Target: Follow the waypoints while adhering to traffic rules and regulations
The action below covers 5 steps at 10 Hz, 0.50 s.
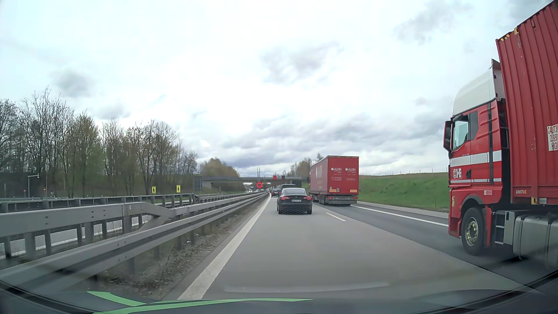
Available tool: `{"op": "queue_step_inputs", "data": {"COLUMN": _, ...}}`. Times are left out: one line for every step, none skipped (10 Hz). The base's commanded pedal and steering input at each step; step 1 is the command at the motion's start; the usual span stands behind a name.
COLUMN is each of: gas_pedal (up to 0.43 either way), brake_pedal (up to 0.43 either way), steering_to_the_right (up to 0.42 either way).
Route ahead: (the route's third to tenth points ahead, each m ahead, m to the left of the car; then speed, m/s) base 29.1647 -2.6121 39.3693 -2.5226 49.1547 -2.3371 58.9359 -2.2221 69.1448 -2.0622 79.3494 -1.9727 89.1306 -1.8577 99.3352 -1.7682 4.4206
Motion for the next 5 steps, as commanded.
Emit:
{"op": "queue_step_inputs", "data": {"gas_pedal": 0.268, "brake_pedal": 0.0, "steering_to_the_right": 0.004}}
{"op": "queue_step_inputs", "data": {"gas_pedal": 0.268, "brake_pedal": 0.0, "steering_to_the_right": 0.004}}
{"op": "queue_step_inputs", "data": {"gas_pedal": 0.268, "brake_pedal": 0.0, "steering_to_the_right": 0.004}}
{"op": "queue_step_inputs", "data": {"gas_pedal": 0.268, "brake_pedal": 0.0, "steering_to_the_right": 0.004}}
{"op": "queue_step_inputs", "data": {"gas_pedal": 0.268, "brake_pedal": 0.0, "steering_to_the_right": 0.003}}
